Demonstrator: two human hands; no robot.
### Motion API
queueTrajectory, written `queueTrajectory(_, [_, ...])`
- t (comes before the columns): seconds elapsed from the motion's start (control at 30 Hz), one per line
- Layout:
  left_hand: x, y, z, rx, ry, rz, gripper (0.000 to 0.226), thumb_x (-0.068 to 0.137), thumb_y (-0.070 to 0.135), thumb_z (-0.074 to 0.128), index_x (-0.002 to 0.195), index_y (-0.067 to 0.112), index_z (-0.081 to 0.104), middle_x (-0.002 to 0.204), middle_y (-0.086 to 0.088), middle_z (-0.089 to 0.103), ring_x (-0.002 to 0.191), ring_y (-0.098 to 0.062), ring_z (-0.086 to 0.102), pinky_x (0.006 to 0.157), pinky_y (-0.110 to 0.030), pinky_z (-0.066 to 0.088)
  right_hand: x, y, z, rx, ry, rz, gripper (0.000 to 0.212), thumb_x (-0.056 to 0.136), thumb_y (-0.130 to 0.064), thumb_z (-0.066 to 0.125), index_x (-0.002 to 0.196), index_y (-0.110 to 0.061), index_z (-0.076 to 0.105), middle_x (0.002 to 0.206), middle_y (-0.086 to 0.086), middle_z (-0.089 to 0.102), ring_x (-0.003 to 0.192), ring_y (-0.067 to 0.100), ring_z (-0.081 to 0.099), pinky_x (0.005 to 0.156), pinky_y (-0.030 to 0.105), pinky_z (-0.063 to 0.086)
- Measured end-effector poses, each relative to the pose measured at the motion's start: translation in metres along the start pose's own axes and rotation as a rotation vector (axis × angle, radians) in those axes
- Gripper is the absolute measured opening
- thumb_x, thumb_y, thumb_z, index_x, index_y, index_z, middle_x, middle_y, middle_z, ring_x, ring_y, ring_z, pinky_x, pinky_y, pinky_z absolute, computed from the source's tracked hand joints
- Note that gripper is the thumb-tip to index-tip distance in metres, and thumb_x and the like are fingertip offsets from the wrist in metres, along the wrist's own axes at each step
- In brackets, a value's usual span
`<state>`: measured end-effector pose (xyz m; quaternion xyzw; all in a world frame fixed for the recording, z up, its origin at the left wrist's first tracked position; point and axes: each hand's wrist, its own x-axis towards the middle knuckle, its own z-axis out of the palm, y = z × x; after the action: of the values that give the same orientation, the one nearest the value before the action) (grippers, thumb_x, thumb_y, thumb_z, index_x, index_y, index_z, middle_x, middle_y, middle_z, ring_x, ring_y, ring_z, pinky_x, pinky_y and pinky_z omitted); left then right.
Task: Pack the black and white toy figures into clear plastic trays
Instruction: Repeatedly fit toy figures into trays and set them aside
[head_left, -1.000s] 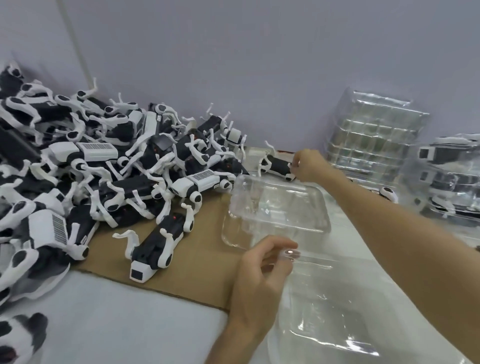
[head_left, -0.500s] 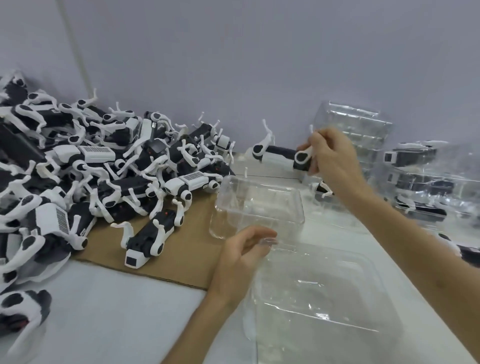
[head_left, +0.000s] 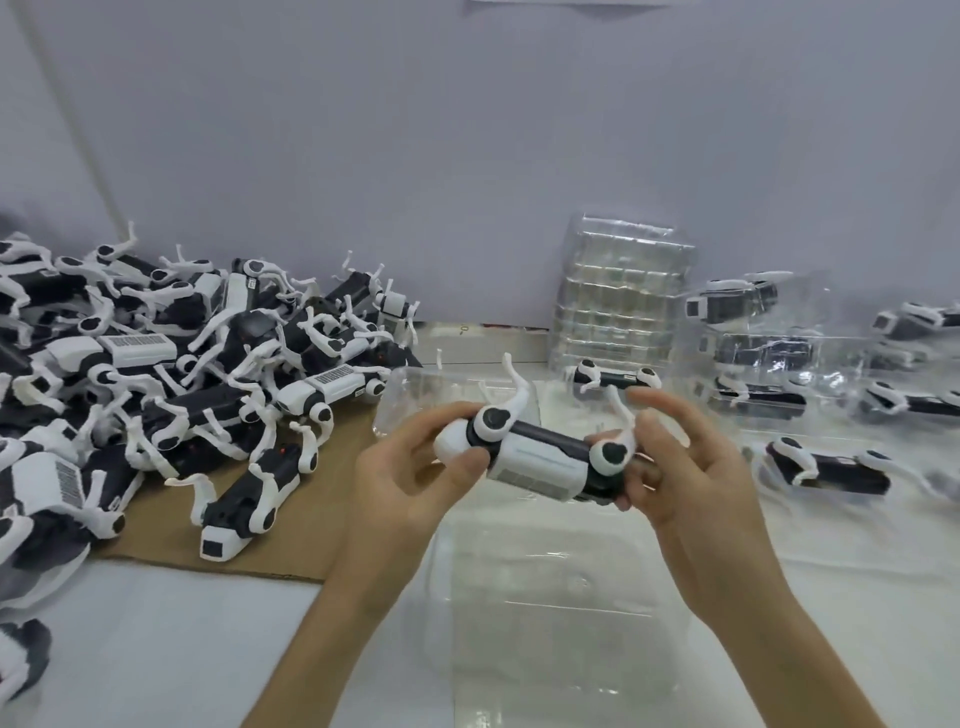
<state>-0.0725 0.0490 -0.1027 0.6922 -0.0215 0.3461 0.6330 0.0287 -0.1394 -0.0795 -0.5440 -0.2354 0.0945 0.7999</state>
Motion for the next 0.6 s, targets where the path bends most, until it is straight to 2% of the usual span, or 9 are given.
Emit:
queueTrajectory(0.07, [-0.001, 0.001, 0.003, -0.013, 0.068, -0.018, 0.033, 0.081, 0.039, 0.072, 0.112, 0.028, 0.072, 0.108, -0.003, 0.075, 0.102, -0.022, 0.07, 0.083, -0.029, 0.057, -0.001, 0.0, -0.006, 0.017, -0.064, -0.051, 0.031, 0.083, -0.023, 0.074, 0.113, -0.024, 0.068, 0.089, 0.014, 0.073, 0.059, 0.015, 0.056, 0.061, 0.027, 0.053])
queueTrajectory(0.17, [-0.002, 0.0, 0.009, -0.014, 0.171, -0.04, 0.042, 0.078, 0.043, 0.072, 0.112, 0.02, 0.072, 0.1, -0.005, 0.076, 0.093, -0.026, 0.072, 0.078, -0.033, 0.06, -0.004, -0.001, -0.01, -0.272, -0.124, -0.229, 0.052, 0.073, -0.003, 0.067, 0.119, -0.028, 0.064, 0.106, 0.002, 0.073, 0.084, 0.015, 0.065, 0.072, 0.026, 0.054])
queueTrajectory(0.27, [-0.001, 0.0, 0.011, -0.055, 0.232, -0.05, 0.042, 0.08, 0.045, 0.077, 0.11, 0.015, 0.072, 0.098, -0.007, 0.076, 0.09, -0.025, 0.074, 0.071, -0.03, 0.06, -0.009, 0.002, -0.007, -0.592, -0.175, -0.385, 0.074, 0.069, 0.002, 0.065, 0.133, -0.035, 0.053, 0.126, -0.014, 0.059, 0.109, 0.012, 0.059, 0.078, 0.02, 0.051])
queueTrajectory(0.3, [-0.001, 0.001, 0.012, -0.081, 0.253, -0.067, 0.041, 0.079, 0.045, 0.08, 0.106, 0.015, 0.073, 0.095, -0.008, 0.077, 0.089, -0.026, 0.074, 0.069, -0.028, 0.06, -0.01, 0.005, -0.005, -0.67, -0.177, -0.423, 0.08, 0.069, 0.001, 0.067, 0.137, -0.037, 0.049, 0.131, -0.016, 0.052, 0.112, 0.012, 0.056, 0.08, 0.02, 0.051])
queueTrajectory(0.37, [-0.001, 0.001, 0.011, -0.107, 0.274, -0.095, 0.036, 0.075, 0.045, 0.077, 0.096, 0.015, 0.074, 0.088, -0.01, 0.077, 0.082, -0.03, 0.075, 0.064, -0.028, 0.06, -0.011, 0.01, -0.003, -0.804, -0.127, -0.531, 0.088, 0.069, 0.002, 0.076, 0.141, -0.036, 0.044, 0.137, -0.008, 0.041, 0.118, 0.013, 0.051, 0.089, 0.024, 0.049])
queueTrajectory(0.47, [-0.001, -0.003, 0.009, -0.094, 0.228, -0.119, 0.041, 0.08, 0.045, 0.079, 0.089, 0.007, 0.069, 0.083, -0.013, 0.076, 0.071, -0.034, 0.074, 0.056, -0.03, 0.059, -0.011, 0.013, -0.002, -0.918, -0.137, -0.698, 0.079, 0.071, 0.001, 0.082, 0.139, -0.025, 0.052, 0.149, -0.001, 0.037, 0.133, 0.019, 0.043, 0.104, 0.03, 0.044])
queueTrajectory(0.53, [-0.001, -0.006, 0.009, -0.08, 0.194, -0.127, 0.045, 0.077, 0.05, 0.073, 0.086, 0.006, 0.068, 0.082, -0.013, 0.075, 0.066, -0.036, 0.073, 0.052, -0.031, 0.058, -0.01, 0.012, -0.003, -0.954, -0.164, -0.773, 0.067, 0.075, -0.003, 0.083, 0.135, -0.021, 0.058, 0.148, 0.0, 0.046, 0.132, 0.023, 0.045, 0.105, 0.031, 0.043])
queueTrajectory(0.6, [0.0, -0.01, 0.008, -0.078, 0.167, -0.132, 0.047, 0.076, 0.056, 0.065, 0.086, 0.01, 0.072, 0.084, -0.014, 0.075, 0.07, -0.035, 0.073, 0.056, -0.031, 0.059, -0.011, 0.01, -0.003, -0.931, -0.123, -0.791, 0.059, 0.078, -0.009, 0.081, 0.132, -0.021, 0.06, 0.142, 0.0, 0.053, 0.127, 0.024, 0.049, 0.106, 0.027, 0.041])
